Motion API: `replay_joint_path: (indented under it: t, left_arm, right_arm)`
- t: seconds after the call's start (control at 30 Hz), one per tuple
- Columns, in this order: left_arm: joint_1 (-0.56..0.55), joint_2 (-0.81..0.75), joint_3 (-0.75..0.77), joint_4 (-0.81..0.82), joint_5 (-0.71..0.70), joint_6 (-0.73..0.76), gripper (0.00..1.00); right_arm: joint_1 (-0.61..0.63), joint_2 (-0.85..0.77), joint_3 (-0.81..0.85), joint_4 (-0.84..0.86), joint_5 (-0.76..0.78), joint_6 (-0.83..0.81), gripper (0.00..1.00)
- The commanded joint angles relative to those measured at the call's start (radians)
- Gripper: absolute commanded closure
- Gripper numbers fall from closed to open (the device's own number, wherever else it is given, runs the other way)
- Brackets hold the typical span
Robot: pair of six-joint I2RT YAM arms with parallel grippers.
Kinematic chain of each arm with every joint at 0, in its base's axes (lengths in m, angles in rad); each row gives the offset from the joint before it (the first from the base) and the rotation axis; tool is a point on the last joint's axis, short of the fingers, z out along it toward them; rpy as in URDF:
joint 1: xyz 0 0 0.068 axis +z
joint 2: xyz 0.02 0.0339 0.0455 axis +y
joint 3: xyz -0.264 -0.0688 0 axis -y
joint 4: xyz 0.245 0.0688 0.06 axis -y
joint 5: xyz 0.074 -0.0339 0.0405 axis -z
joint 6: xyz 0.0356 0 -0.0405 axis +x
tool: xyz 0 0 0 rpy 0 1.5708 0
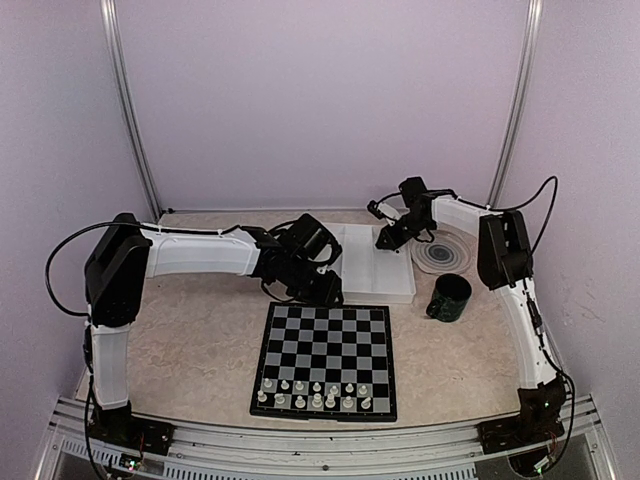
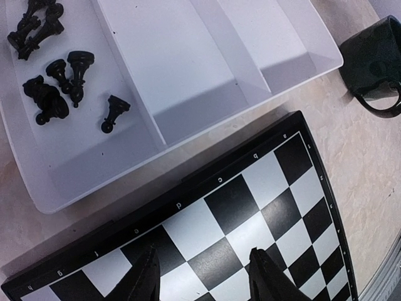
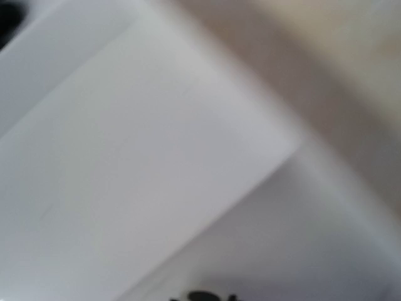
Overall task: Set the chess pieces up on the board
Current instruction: Pick up the pawn from the storage box, then place the pawn on the chessboard.
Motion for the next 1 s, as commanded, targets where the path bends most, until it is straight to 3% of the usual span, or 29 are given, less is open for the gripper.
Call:
replay_joint_path:
  t: [0.0,0.17,0.5,0.8,0.97]
  left_arm:
    - [0.007,-0.052,-0.028,0.04,-0.017,-0.008,0.51]
    - [0.017,-0.053,-0.033,0.071,-0.004,-0.007,0.51]
    - [0.011,-0.072,-0.068,0.218,0.024,0.028,0.51]
    - [0.057,-0.157,-0.169,0.195,-0.052,0.04,0.49]
    - [0.11,-0.265,-0.278,0.182,-0.093,0.032,0.48]
  right_arm:
    - [0.009,-0.179,-0.18,-0.036,-0.075,0.005,0.95]
    - [0.009,-0.337,-0.328,-0.022,-0.162,0.034,0.93]
    - [0.018,-0.486,-0.565,-0.131,-0.454,0.011,0.9]
    - [0.106,-0.512,-0.503,-0.465,-0.204,-0.233,0.9]
    - [0.207,-0.52,-0.466,-0.529,0.029,-0.35,0.9]
